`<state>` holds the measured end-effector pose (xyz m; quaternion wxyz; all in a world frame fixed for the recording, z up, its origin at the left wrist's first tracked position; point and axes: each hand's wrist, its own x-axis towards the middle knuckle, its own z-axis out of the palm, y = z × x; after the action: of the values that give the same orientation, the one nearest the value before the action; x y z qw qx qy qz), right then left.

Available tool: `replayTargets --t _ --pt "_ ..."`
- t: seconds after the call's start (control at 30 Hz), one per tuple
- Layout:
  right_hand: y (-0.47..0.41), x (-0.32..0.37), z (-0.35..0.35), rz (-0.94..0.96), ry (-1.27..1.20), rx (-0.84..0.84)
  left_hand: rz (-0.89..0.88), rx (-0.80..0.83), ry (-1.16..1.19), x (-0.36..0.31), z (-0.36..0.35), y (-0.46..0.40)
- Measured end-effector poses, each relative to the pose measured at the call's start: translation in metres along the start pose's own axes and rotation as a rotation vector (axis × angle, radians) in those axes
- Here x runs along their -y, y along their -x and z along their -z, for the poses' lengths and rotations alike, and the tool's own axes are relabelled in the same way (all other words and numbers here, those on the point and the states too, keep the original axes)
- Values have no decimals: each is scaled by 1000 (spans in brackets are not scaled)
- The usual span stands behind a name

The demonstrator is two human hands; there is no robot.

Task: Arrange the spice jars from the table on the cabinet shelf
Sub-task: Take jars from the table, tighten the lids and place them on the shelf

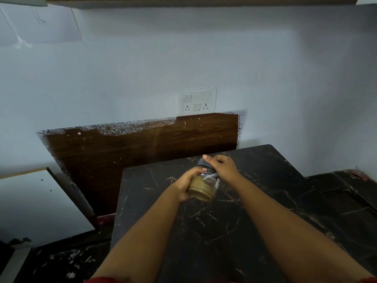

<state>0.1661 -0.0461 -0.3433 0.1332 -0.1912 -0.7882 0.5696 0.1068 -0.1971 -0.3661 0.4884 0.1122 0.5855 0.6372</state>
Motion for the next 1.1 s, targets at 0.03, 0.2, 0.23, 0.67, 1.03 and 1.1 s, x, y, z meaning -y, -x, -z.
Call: replayTargets --t 0.03,0.2,0.23,0.67,1.03,1.1 --pt "-2 2 1 -11 -5 9 4 10 32 -1 1 0" --pt "-16 7 -5 15 92 -1 0 -67 32 -10 2 -3" --pt "-19 9 -7 27 137 4 -38 -114 -25 -11 2 -4" --pt "-48 40 -7 167 249 58 -13 -70 -178 -36 36 -3" --pt "-55 50 -4 120 416 -74 -780 -751 -972 -25 8 -14" --pt "-56 51 0 169 440 -103 -555 -483 -493 -40 8 -7"
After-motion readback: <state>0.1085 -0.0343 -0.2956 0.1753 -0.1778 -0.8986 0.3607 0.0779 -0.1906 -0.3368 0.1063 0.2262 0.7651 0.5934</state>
